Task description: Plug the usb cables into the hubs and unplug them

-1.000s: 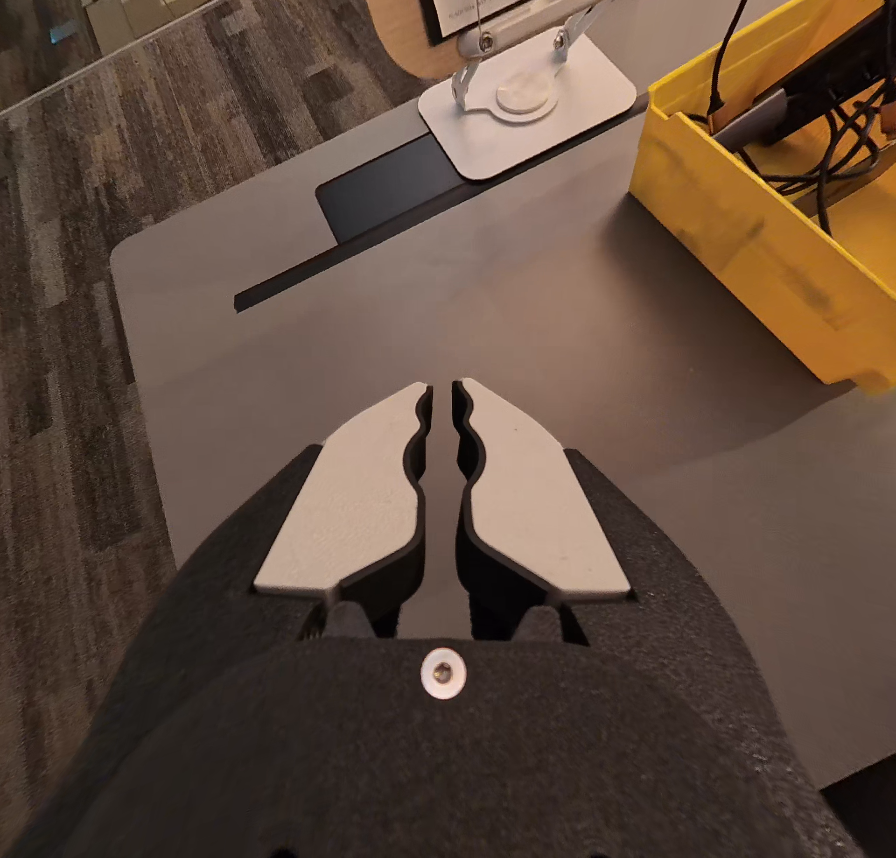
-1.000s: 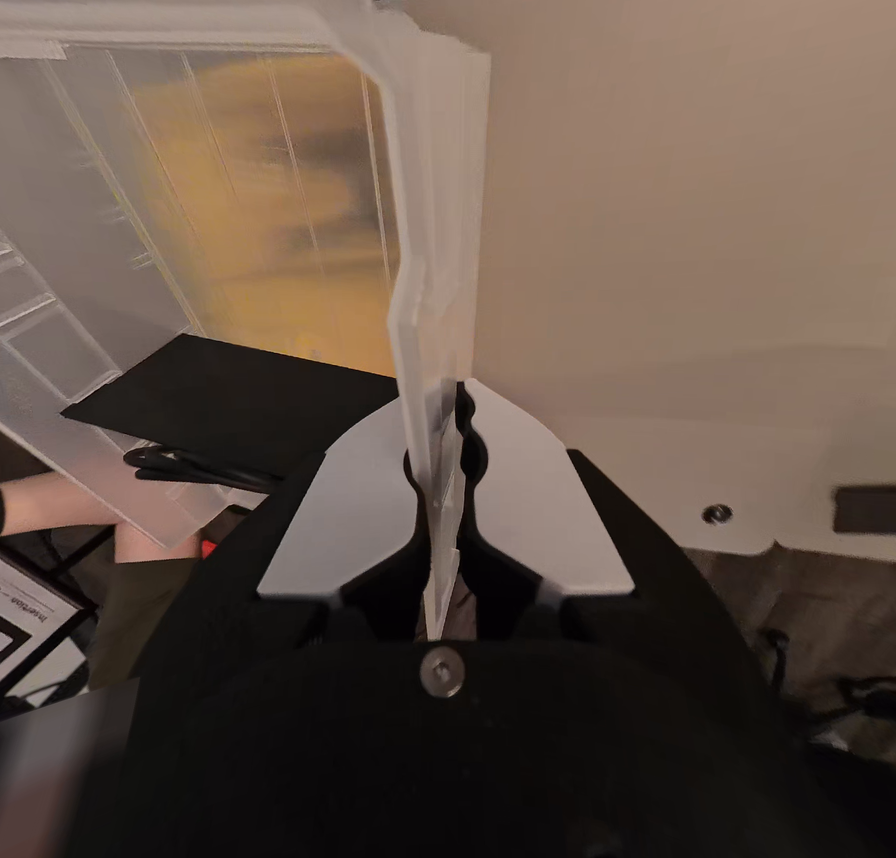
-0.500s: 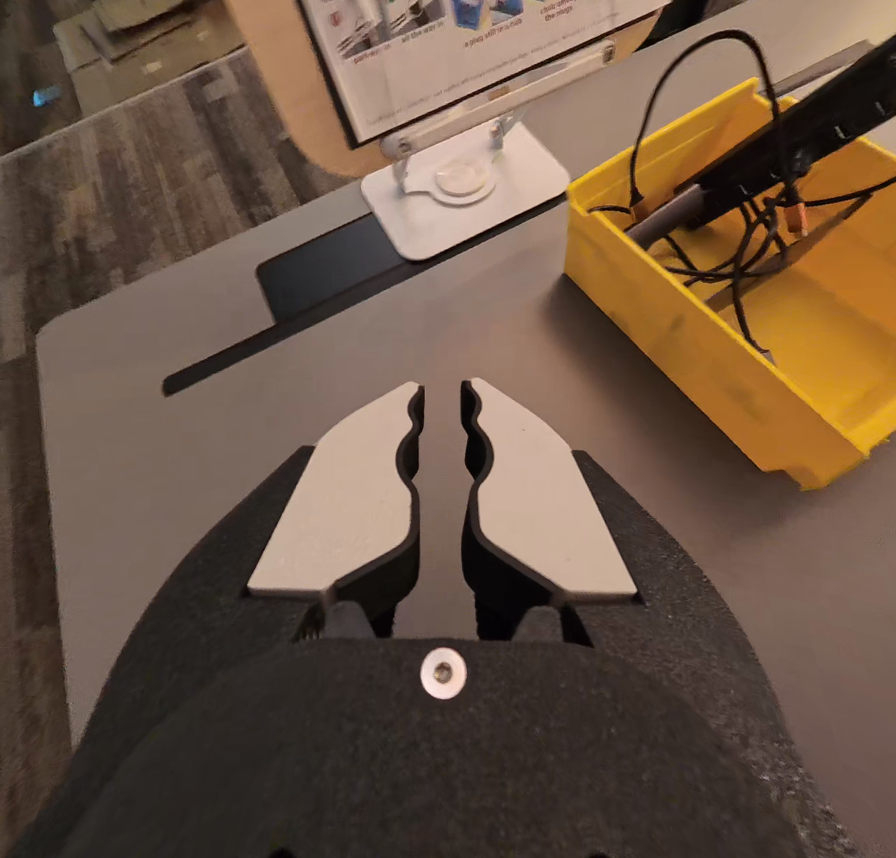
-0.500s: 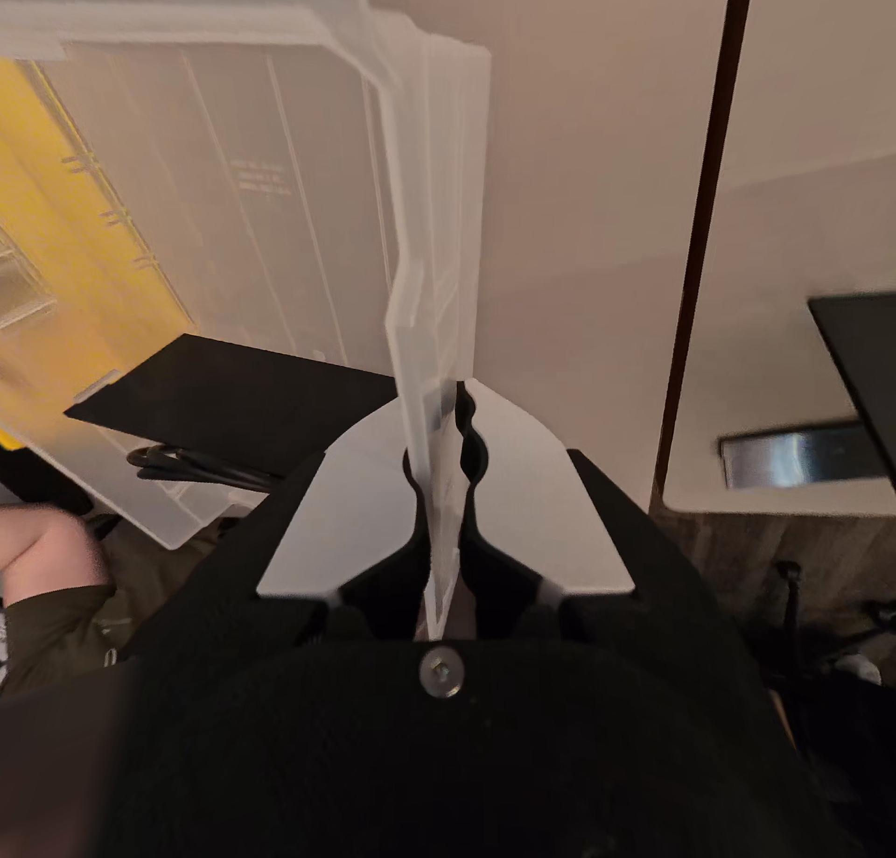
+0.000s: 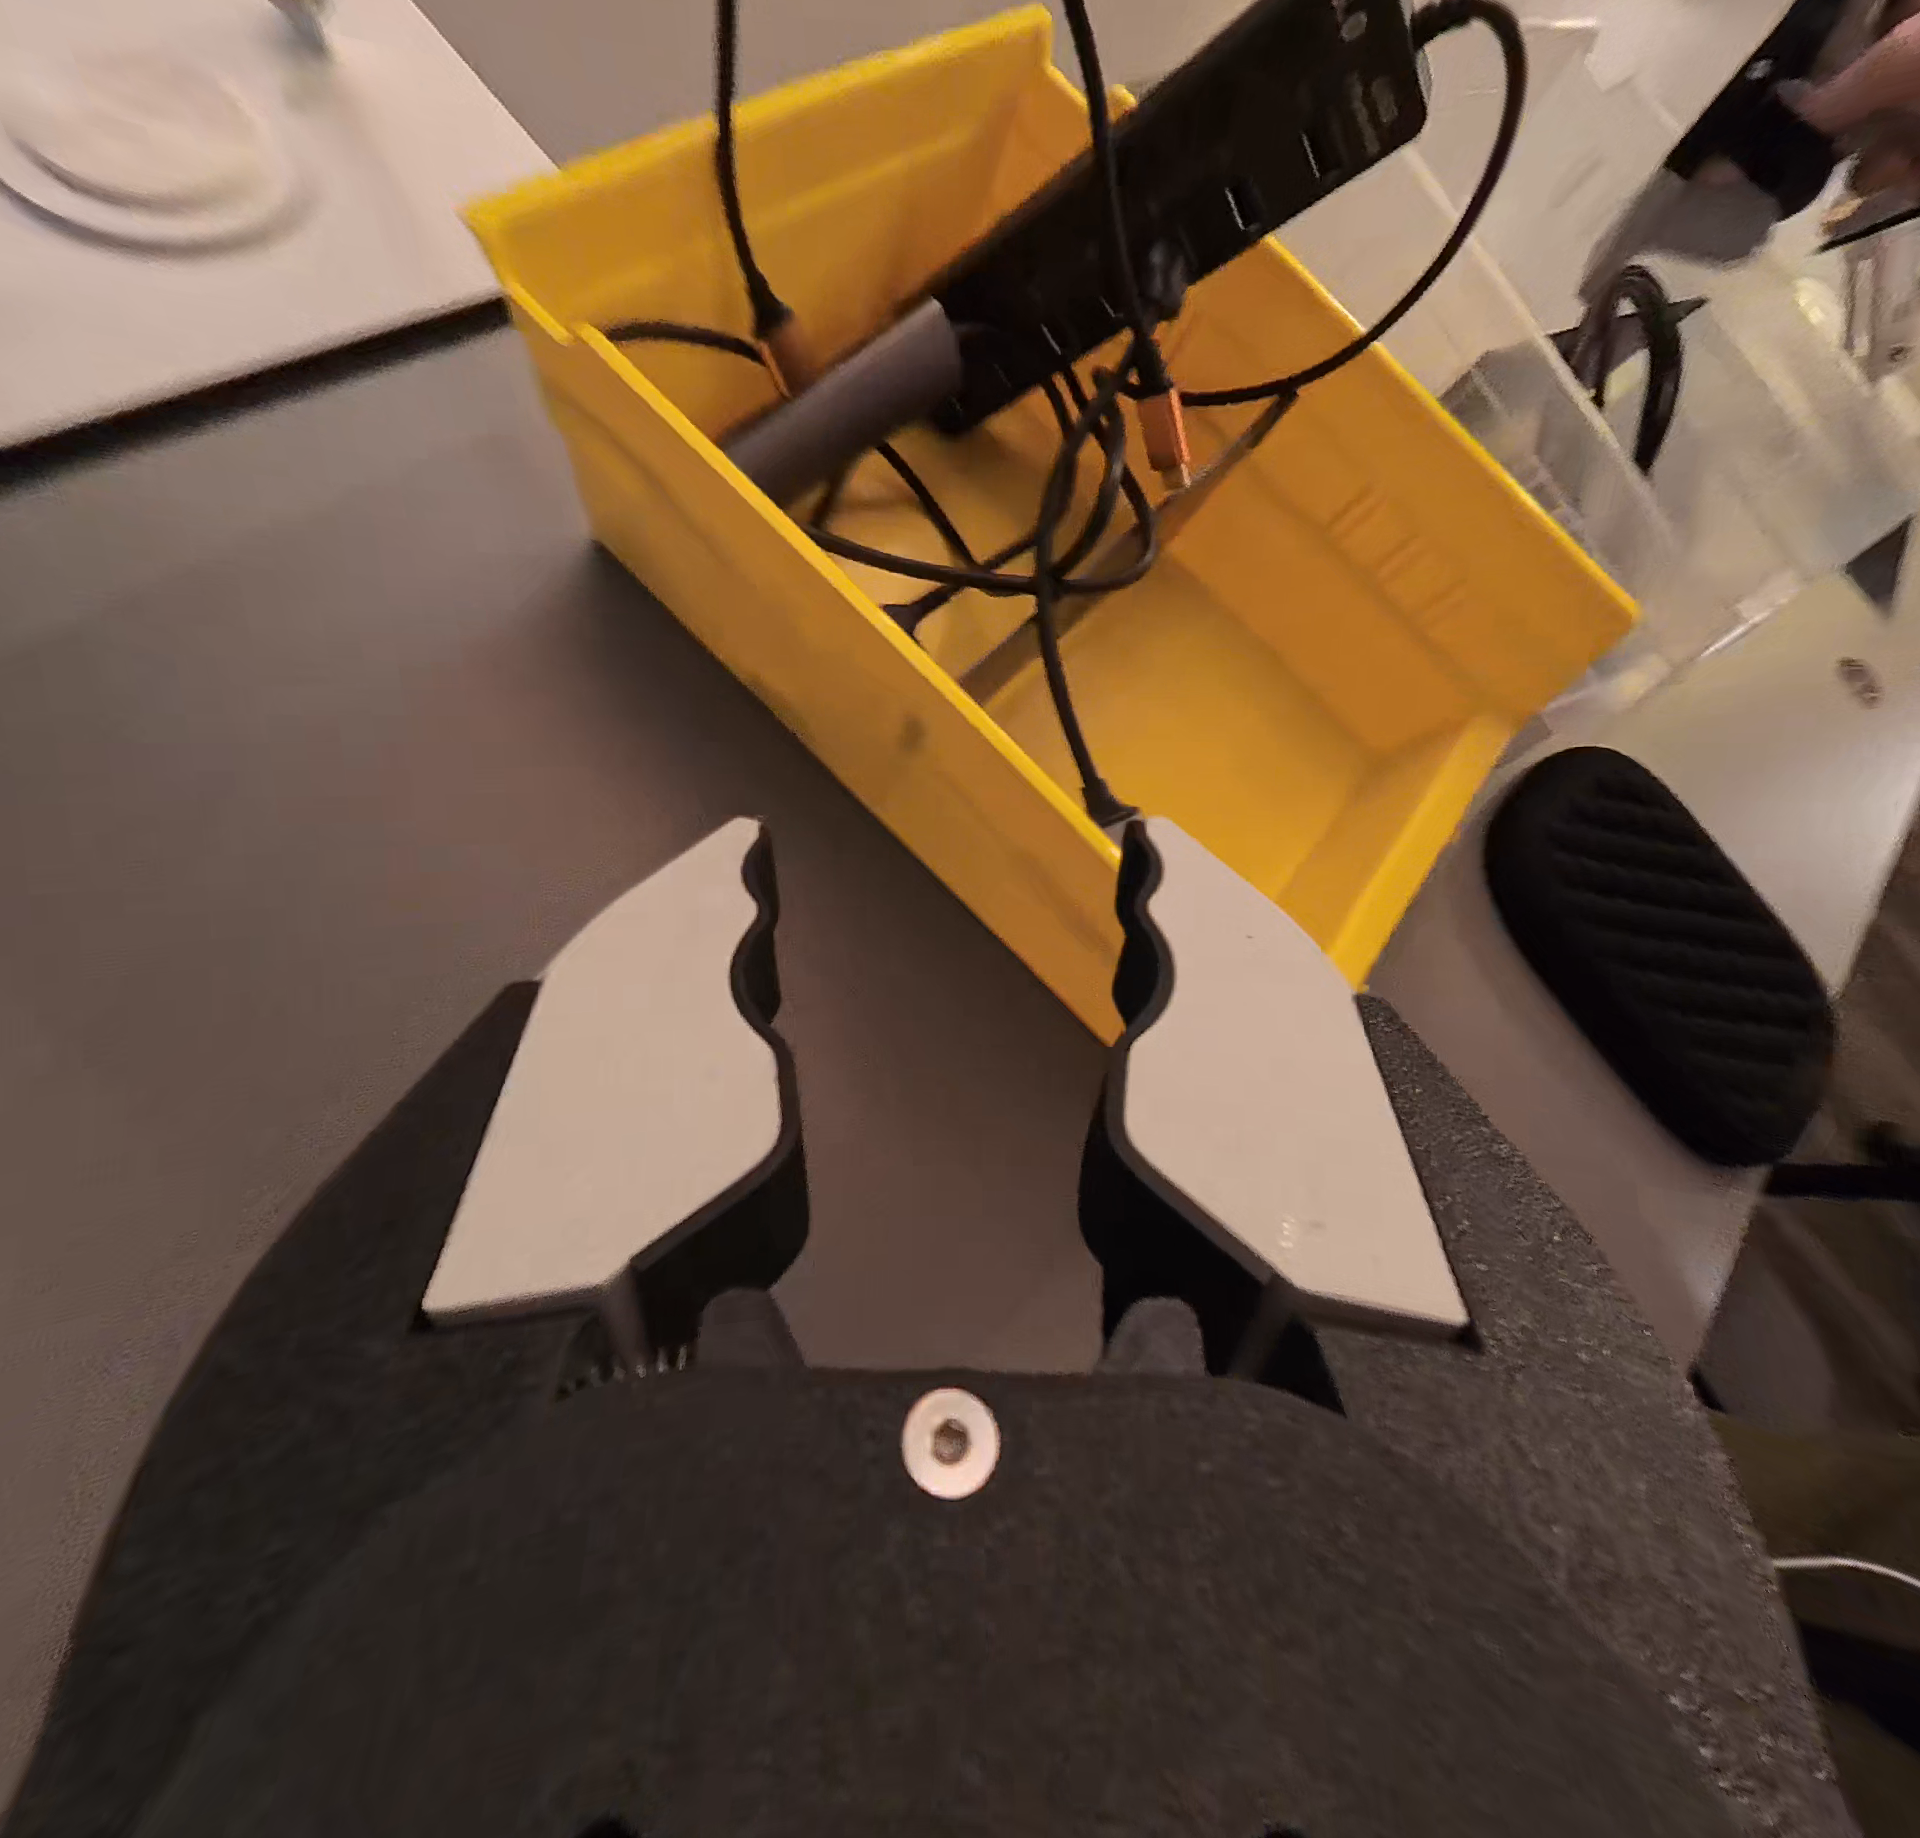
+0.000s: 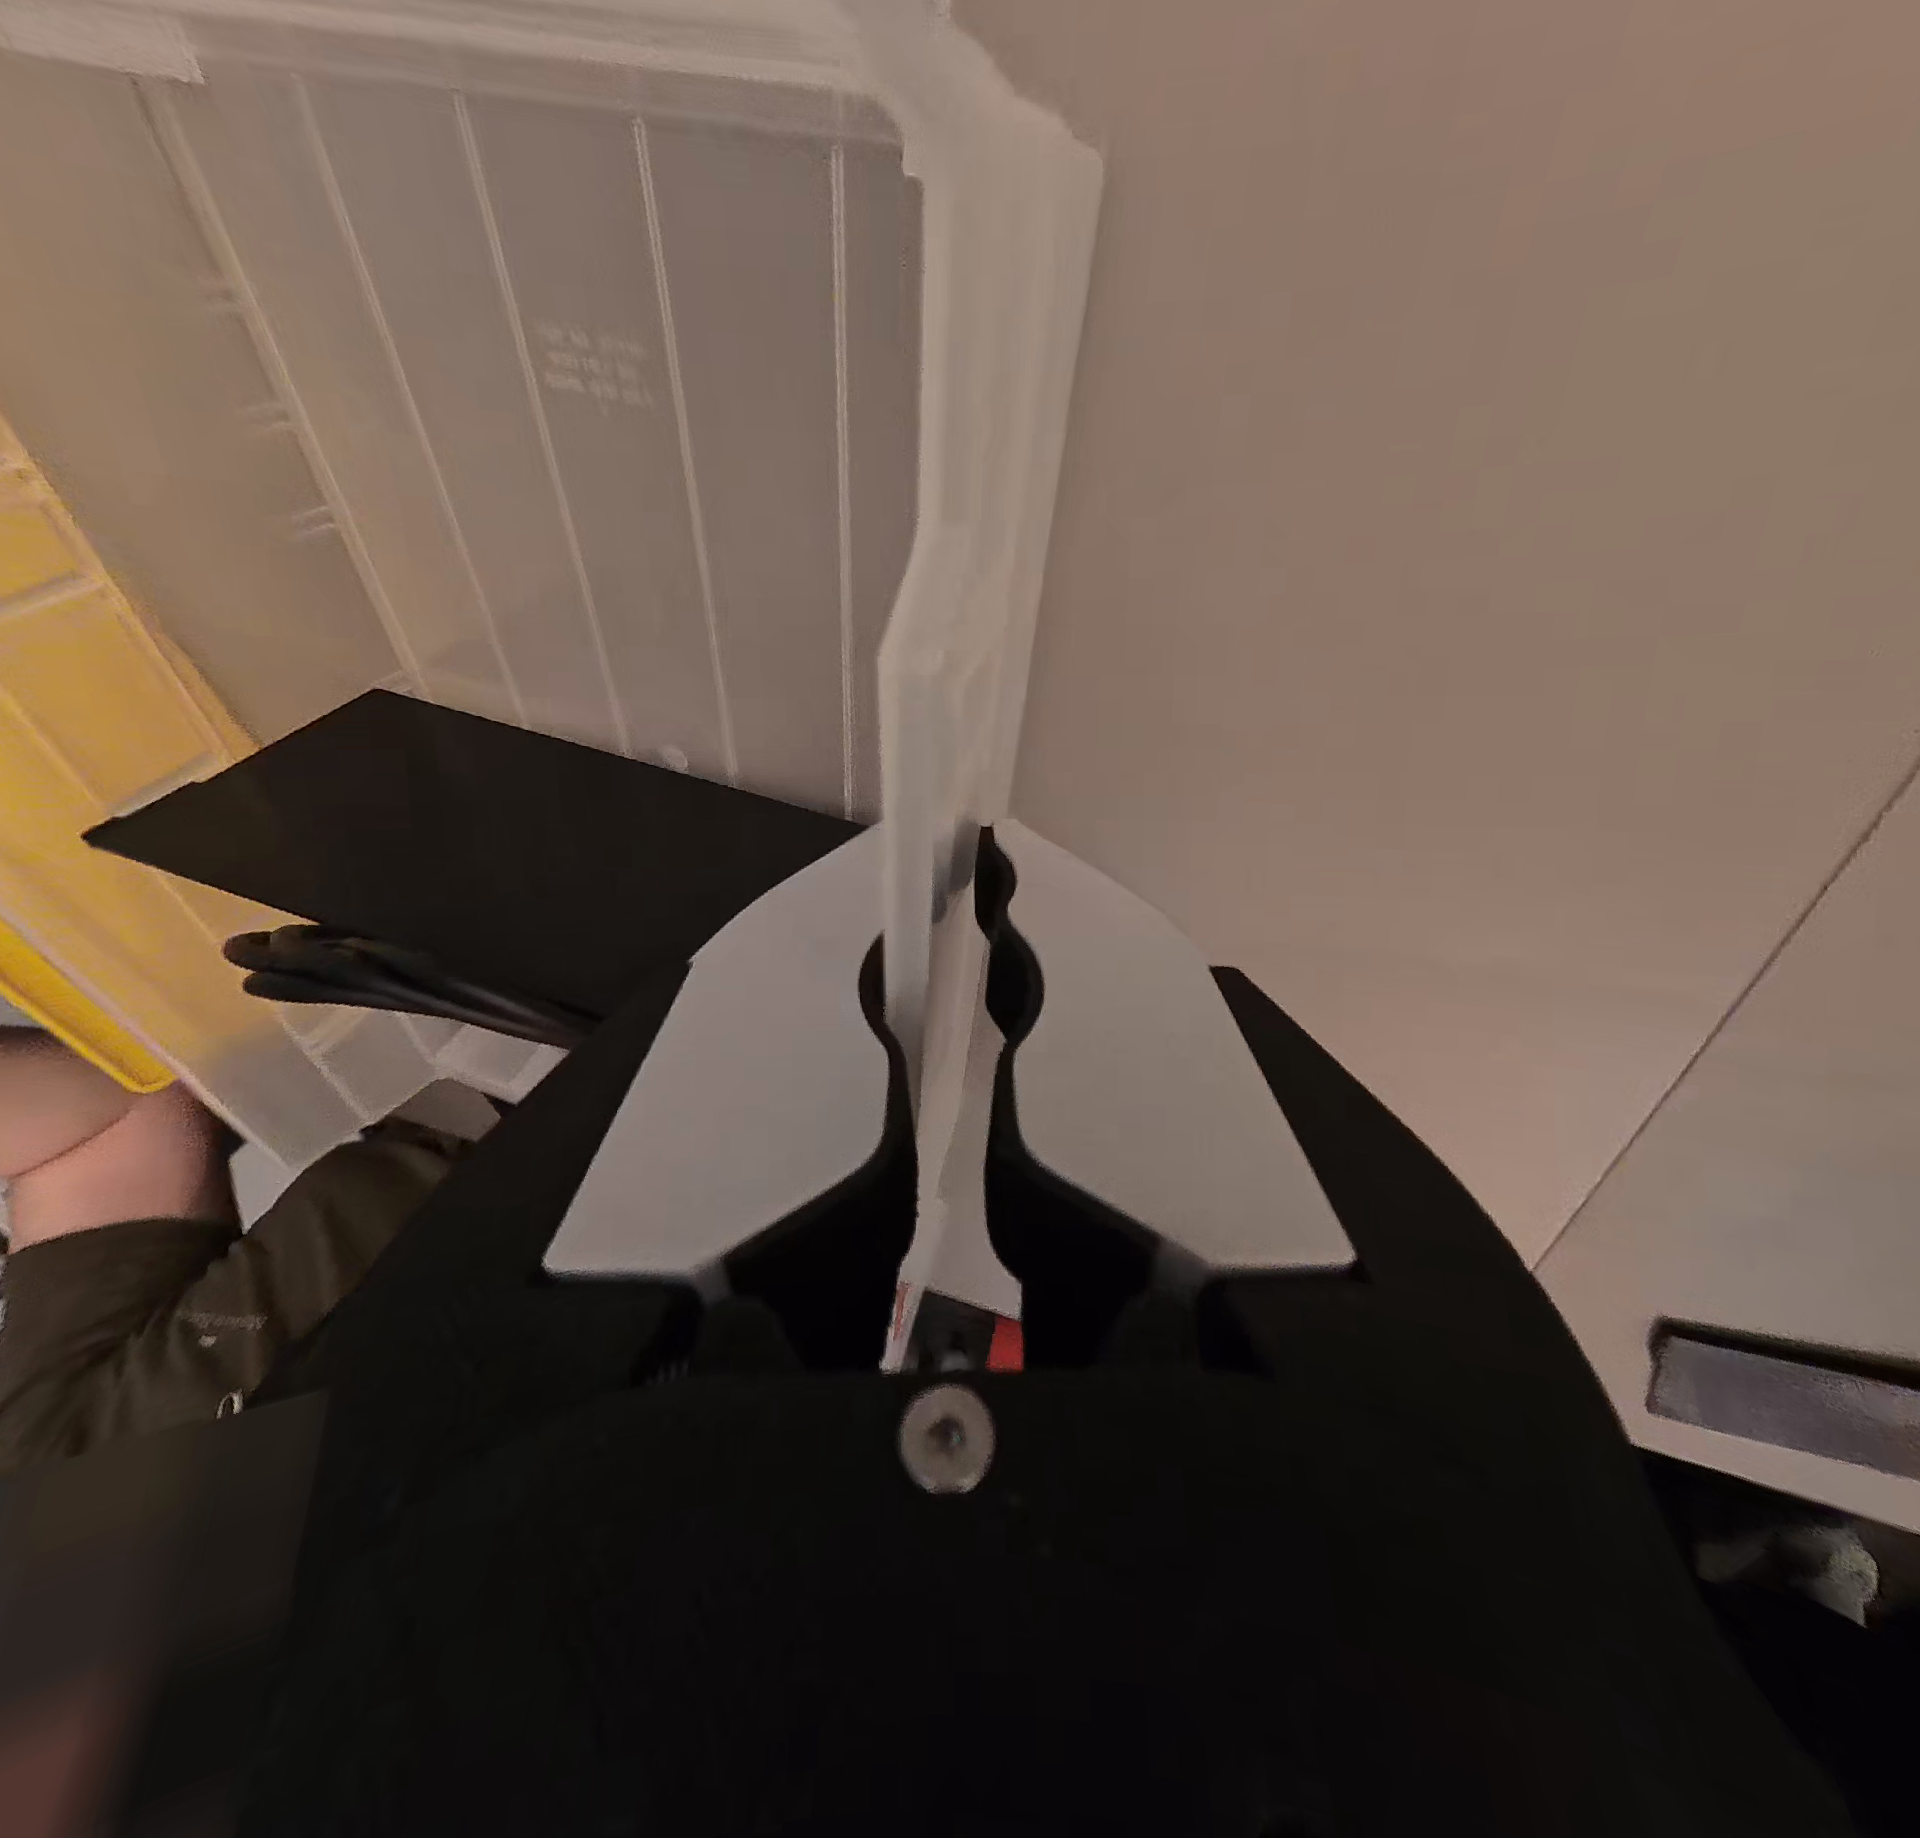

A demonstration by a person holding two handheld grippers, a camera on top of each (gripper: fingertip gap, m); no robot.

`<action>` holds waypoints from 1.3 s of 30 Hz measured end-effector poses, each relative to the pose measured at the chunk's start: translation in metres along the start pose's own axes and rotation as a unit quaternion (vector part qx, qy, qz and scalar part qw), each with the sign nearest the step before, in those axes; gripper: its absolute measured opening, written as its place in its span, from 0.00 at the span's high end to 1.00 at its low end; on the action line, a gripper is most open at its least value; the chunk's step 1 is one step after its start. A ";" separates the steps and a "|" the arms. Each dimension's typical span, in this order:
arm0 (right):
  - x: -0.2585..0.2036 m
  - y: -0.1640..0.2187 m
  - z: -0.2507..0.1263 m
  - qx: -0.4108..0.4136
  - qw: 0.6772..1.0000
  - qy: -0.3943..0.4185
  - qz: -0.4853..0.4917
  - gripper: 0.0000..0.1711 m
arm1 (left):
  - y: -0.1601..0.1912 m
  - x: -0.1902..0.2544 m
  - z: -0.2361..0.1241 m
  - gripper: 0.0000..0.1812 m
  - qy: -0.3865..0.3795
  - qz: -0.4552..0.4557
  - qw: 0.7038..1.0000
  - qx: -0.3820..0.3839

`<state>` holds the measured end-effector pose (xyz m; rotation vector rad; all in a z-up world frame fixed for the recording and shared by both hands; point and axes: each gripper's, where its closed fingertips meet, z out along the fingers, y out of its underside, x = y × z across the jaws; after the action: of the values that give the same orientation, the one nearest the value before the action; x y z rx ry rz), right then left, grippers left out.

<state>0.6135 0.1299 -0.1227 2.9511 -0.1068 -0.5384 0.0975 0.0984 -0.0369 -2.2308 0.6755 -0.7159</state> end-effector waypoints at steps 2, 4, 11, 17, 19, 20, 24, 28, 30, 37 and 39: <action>-0.003 -0.003 0.001 0.002 1.000 -0.009 0.001 0.93 | 0.003 0.005 0.013 0.66 0.008 -0.012 1.000 -0.008; -0.004 -0.004 0.001 0.003 1.000 -0.010 0.009 0.93 | 0.005 0.010 0.022 0.66 0.012 -0.015 0.999 -0.027; -0.008 0.000 -0.004 0.042 0.999 -0.014 -0.032 0.88 | 0.011 -0.001 0.042 0.67 -0.065 0.009 0.991 -0.114; -0.001 0.011 -0.023 0.091 0.994 0.014 -0.053 0.83 | 0.017 0.003 0.053 0.73 -0.061 0.006 0.984 -0.164; -0.002 0.014 -0.024 0.104 0.993 0.016 -0.057 0.83 | 0.019 0.001 0.054 0.73 -0.058 0.001 0.981 -0.187; -0.002 0.016 -0.022 0.103 0.993 0.018 -0.060 0.83 | 0.020 0.001 0.055 0.73 -0.049 -0.009 0.978 -0.200; -0.005 0.026 -0.012 0.098 0.993 0.017 -0.060 0.83 | 0.021 0.001 0.059 0.80 -0.027 -0.037 0.966 -0.255; -0.006 0.030 -0.004 0.101 0.993 0.019 -0.064 0.85 | 0.019 0.004 0.061 0.91 -0.029 -0.024 0.953 -0.299; -0.007 0.030 -0.002 0.106 0.992 0.013 -0.065 0.87 | 0.019 0.003 0.061 0.91 -0.036 -0.015 0.949 -0.313; -0.011 0.027 0.004 0.125 0.991 -0.017 -0.054 0.90 | 0.019 -0.007 0.058 0.92 -0.034 -0.030 0.946 -0.321; -0.011 0.027 0.004 0.126 0.991 -0.020 -0.047 0.90 | 0.018 -0.016 0.053 0.93 -0.035 -0.047 0.948 -0.313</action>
<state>0.6005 0.1037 -0.1183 3.2043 -0.0421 -0.6414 0.1154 0.1211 -0.0872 -2.8691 0.8515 -0.5044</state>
